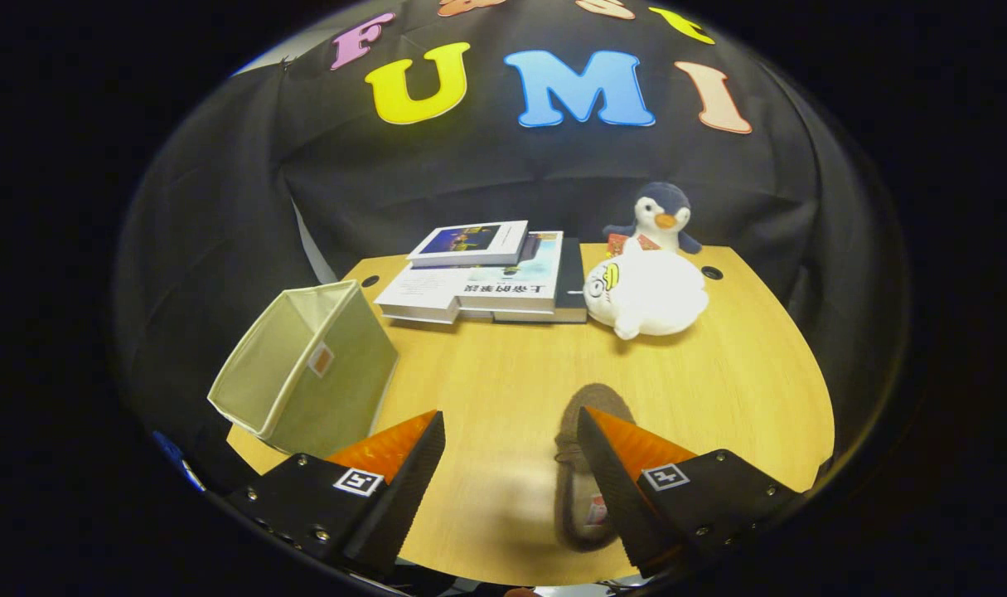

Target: Open the storage box then place both shoes into the box .Put the left shoe in first, then the right shoe, with the right side of both shoes facing outward in a uniform manner.

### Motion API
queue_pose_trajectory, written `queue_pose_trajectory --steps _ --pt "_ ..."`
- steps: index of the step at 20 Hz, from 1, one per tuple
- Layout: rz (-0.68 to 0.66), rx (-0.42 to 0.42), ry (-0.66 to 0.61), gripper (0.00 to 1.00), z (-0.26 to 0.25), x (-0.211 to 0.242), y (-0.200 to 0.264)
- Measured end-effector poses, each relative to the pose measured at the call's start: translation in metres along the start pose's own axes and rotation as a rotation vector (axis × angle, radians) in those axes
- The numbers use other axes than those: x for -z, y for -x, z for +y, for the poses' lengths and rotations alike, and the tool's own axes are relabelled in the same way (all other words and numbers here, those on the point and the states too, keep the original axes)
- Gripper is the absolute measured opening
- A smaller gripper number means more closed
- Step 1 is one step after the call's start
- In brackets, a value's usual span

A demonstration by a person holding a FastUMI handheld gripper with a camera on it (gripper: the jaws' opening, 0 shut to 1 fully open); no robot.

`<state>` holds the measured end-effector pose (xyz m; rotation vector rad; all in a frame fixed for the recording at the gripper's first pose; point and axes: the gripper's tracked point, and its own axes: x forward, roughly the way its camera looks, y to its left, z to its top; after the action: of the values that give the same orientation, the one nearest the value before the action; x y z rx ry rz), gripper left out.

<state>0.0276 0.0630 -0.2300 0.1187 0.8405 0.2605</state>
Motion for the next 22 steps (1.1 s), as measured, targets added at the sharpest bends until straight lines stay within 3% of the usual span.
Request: queue_pose_trajectory --steps 12,22 --pt "0.095 0.102 -0.006 0.98 -0.082 0.051 -0.015" --pt "0.249 0.109 0.057 0.93 -0.116 0.104 -0.042"
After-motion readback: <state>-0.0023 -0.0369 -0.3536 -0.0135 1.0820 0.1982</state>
